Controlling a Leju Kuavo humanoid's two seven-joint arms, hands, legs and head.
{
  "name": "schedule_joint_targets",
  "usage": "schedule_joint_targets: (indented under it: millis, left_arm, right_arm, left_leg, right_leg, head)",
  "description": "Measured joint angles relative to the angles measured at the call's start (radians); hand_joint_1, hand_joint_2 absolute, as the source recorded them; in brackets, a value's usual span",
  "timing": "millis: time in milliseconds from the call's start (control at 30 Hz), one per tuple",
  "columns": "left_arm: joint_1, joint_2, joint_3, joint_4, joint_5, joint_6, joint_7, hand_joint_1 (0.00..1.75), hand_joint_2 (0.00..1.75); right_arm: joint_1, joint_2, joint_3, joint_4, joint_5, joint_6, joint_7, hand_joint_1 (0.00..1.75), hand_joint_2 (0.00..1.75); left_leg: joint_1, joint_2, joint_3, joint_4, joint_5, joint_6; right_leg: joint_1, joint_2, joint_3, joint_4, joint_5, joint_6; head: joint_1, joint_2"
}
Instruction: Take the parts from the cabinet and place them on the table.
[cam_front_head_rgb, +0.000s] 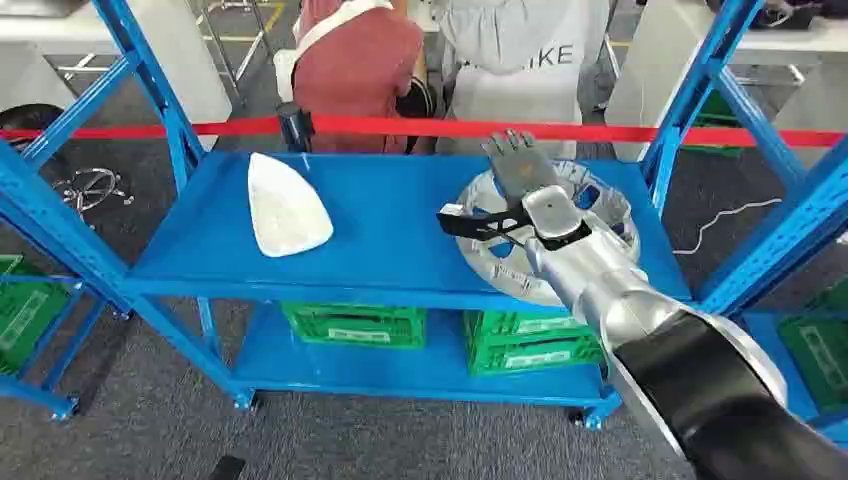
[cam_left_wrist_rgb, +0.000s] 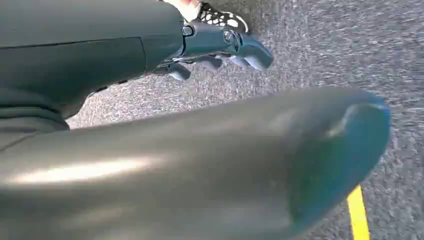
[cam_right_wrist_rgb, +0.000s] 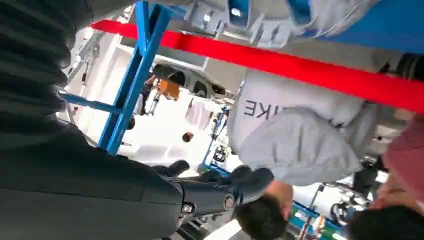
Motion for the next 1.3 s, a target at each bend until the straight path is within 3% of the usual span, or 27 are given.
schedule_joint_targets:
  millis: [67,100,200,233,267,300,400,433,467,500,600,633,700,733,767,800,833,900,933,967,1033,1300]
  left_arm:
    - [-0.001,-0.001,-0.003,0.000,0.000,0.000,0.001,0.00,0.00]
    - [-0.004,-0.001,-0.003,0.000,0.002,0.000,0.002,0.00,0.00]
    - [-0.005,0.001,-0.003,0.000,0.004,0.000,0.004,0.00,0.00]
    - [-0.004,0.001,-0.003,0.000,0.004,0.000,0.006,0.00,0.00]
    - [-0.002,0.001,-0.003,0.000,0.004,0.000,0.006,0.00,0.00]
    - [-0.002,0.001,-0.003,0.000,0.004,0.000,0.007,0.00,0.00]
    - [-0.002,0.003,-0.003,0.000,0.004,0.000,0.015,0.00,0.00]
    - [-0.004,0.003,-0.003,0.000,0.005,-0.001,0.015,0.00,0.00]
    - [-0.004,0.004,-0.003,0.000,0.006,-0.001,0.015,0.00,0.00]
    - [-0.003,0.006,-0.003,0.000,0.006,-0.002,0.017,0.00,0.00]
    - [-0.004,0.006,-0.003,0.000,0.009,-0.006,0.016,0.00,0.00]
    - [-0.005,0.007,-0.003,0.000,0.010,-0.007,0.016,0.00,0.00]
    - [-0.002,0.008,-0.003,0.000,0.015,-0.007,0.017,0.00,0.00]
    - [0.001,0.009,-0.003,0.000,0.021,-0.007,0.017,0.00,0.00]
    - [0.004,0.009,-0.003,0.000,0.022,-0.007,0.016,0.00,0.00]
    - [0.008,0.009,-0.003,0.000,0.024,-0.007,0.015,0.00,0.00]
    - [0.011,0.009,-0.003,0.000,0.024,-0.007,0.014,0.00,0.00]
    - [0.013,0.009,-0.002,0.000,0.032,-0.007,0.013,0.00,0.00]
    - [0.013,0.009,-0.002,0.000,0.035,-0.007,0.009,0.00,0.00]
    - [0.014,0.011,-0.002,0.000,0.040,-0.007,0.005,0.00,0.00]
    - [0.021,0.014,-0.002,0.000,0.040,-0.008,0.003,0.00,0.00]
    - [0.032,0.015,0.000,0.000,0.059,-0.008,-0.011,0.00,0.00]
  right_arm:
    - [-0.010,0.001,-0.005,0.000,0.000,-0.004,-0.004,0.00,1.75]
    - [-0.011,0.003,-0.007,0.000,0.000,-0.006,-0.005,0.00,1.75]
    - [-0.004,0.005,-0.010,0.000,-0.001,-0.006,-0.007,0.00,1.75]
    - [0.000,0.005,-0.013,0.000,-0.002,-0.005,-0.008,0.00,1.75]
    - [0.003,0.005,-0.016,0.000,-0.003,-0.003,-0.009,0.00,1.75]
    - [0.004,0.005,-0.018,0.001,-0.004,-0.002,-0.012,0.00,1.75]
    - [-0.001,0.005,-0.027,0.000,-0.018,0.012,-0.031,0.00,1.75]
    - [-0.004,0.005,-0.035,0.000,-0.021,0.022,-0.038,0.00,1.75]
    - [-0.009,0.005,-0.039,0.000,-0.021,0.037,-0.046,0.00,1.75]
    - [-0.009,0.003,-0.041,0.000,-0.022,0.045,-0.053,0.00,1.75]
    - [-0.014,-0.013,-0.057,-0.006,-0.037,0.035,-0.084,0.00,1.75]
    - [-0.015,-0.022,-0.064,-0.008,-0.044,0.020,-0.100,0.00,1.75]
    - [-0.009,-0.041,-0.071,-0.009,-0.054,0.003,-0.118,0.00,1.75]
    - [0.000,-0.054,-0.076,-0.009,-0.057,-0.007,-0.131,0.00,1.75]
    - [0.008,-0.063,-0.084,-0.010,-0.059,-0.015,-0.139,0.00,1.75]
    - [0.014,-0.068,-0.088,-0.011,-0.062,-0.021,-0.147,0.00,1.75]
    - [0.016,-0.076,-0.090,-0.017,-0.064,-0.028,-0.156,0.00,1.75]
    - [0.015,-0.089,-0.091,-0.031,-0.065,-0.034,-0.173,0.00,1.75]
    - [0.015,-0.098,-0.092,-0.036,-0.067,-0.042,-0.182,0.00,1.75]
    - [0.019,-0.104,-0.092,-0.044,-0.069,-0.048,-0.192,0.00,1.75]
    - [0.028,-0.115,-0.092,-0.053,-0.069,-0.051,-0.199,0.00,1.75]
    - [0.077,-0.171,-0.093,-0.088,-0.088,-0.086,-0.243,0.00,1.75]
  left_leg:
    - [0.000,0.009,-0.004,0.027,-0.018,-0.012]
    - [0.001,0.015,-0.024,0.063,-0.034,-0.017]
    - [0.011,0.018,-0.161,0.260,-0.117,-0.031]
    - [0.013,0.018,-0.190,0.287,-0.134,-0.031]
    - [0.016,0.018,-0.200,0.279,-0.123,-0.035]
    - [0.019,0.019,-0.194,0.236,-0.086,-0.038]
    - [0.023,0.025,-0.119,-0.011,0.092,-0.035]
    - [0.017,0.025,-0.121,-0.016,0.053,-0.029]
    - [0.014,0.026,-0.112,-0.011,0.059,-0.017]
    - [0.014,0.025,-0.115,-0.009,0.071,-0.010]
    - [0.020,0.024,-0.102,-0.019,0.071,0.008]
    - [0.020,0.025,-0.099,-0.020,0.067,0.016]
    - [0.020,0.024,-0.094,-0.020,0.060,0.024]
    - [0.020,0.022,-0.091,-0.019,0.056,0.025]
    - [0.020,0.020,-0.087,-0.018,0.051,0.025]
    - [0.019,0.019,-0.082,-0.016,0.046,0.023]
    - [0.019,0.019,-0.076,-0.014,0.040,0.022]
    - [0.018,0.020,-0.066,-0.010,0.026,0.016]
    - [0.010,0.019,-0.067,-0.004,0.019,0.008]
    - [0.011,0.019,-0.067,-0.006,0.017,0.004]
    - [0.009,0.019,-0.064,-0.006,0.013,0.012]
    - [0.009,0.023,-0.046,-0.025,0.011,0.001]
  right_leg:
    - [-0.008,-0.003,0.022,-0.002,0.003,-0.010]
    - [-0.008,-0.003,0.026,-0.002,-0.002,-0.014]
    - [-0.009,-0.002,0.028,-0.002,-0.013,-0.018]
    - [-0.010,0.000,0.030,-0.001,-0.018,-0.016]
    - [-0.011,0.000,0.034,0.000,-0.024,-0.013]
    - [-0.012,0.000,0.040,0.002,-0.030,-0.011]
    - [-0.017,-0.001,0.058,0.010,-0.056,0.003]
    - [-0.016,0.000,0.059,0.014,-0.057,0.008]
    - [-0.016,0.001,0.054,0.013,-0.060,0.015]
    - [-0.017,0.001,0.056,0.012,-0.065,0.022]
    - [-0.018,-0.001,0.055,0.029,-0.081,0.040]
    - [-0.018,-0.003,0.027,0.081,-0.106,0.043]
    - [-0.020,-0.005,-0.061,0.237,-0.164,0.049]
    - [-0.020,-0.005,-0.105,0.301,-0.176,0.051]
    - [-0.020,-0.005,-0.129,0.321,-0.165,0.051]
    - [-0.020,-0.006,-0.127,0.291,-0.130,0.049]
    - [-0.019,-0.006,-0.102,0.221,-0.079,0.045]
    - [-0.017,-0.007,-0.027,0.048,0.013,0.035]
    - [-0.010,-0.007,-0.005,0.015,-0.004,0.032]
    - [-0.011,-0.008,-0.005,0.010,-0.004,0.032]
    - [-0.014,-0.007,-0.003,0.007,-0.003,0.033]
    - [-0.012,-0.003,0.003,0.007,-0.013,0.019]
  head:
    - [-0.001,0.000]
    - [-0.007,0.000]
    - [-0.010,0.000]
    - [-0.009,0.000]
    - [-0.010,0.000]
    - [-0.010,0.000]
    - [-0.011,0.000]
    - [-0.013,0.000]
    - [-0.014,0.000]
    - [-0.013,0.000]
    - [-0.011,0.000]
    - [-0.009,0.000]
    - [-0.007,0.000]
    - [-0.006,0.000]
    - [-0.005,0.000]
    - [-0.003,0.000]
    - [-0.002,0.000]
    - [0.000,0.000]
    - [-0.001,0.000]
    - [-0.001,0.000]
    - [-0.001,0.000]
    - [-0.003,0.000]
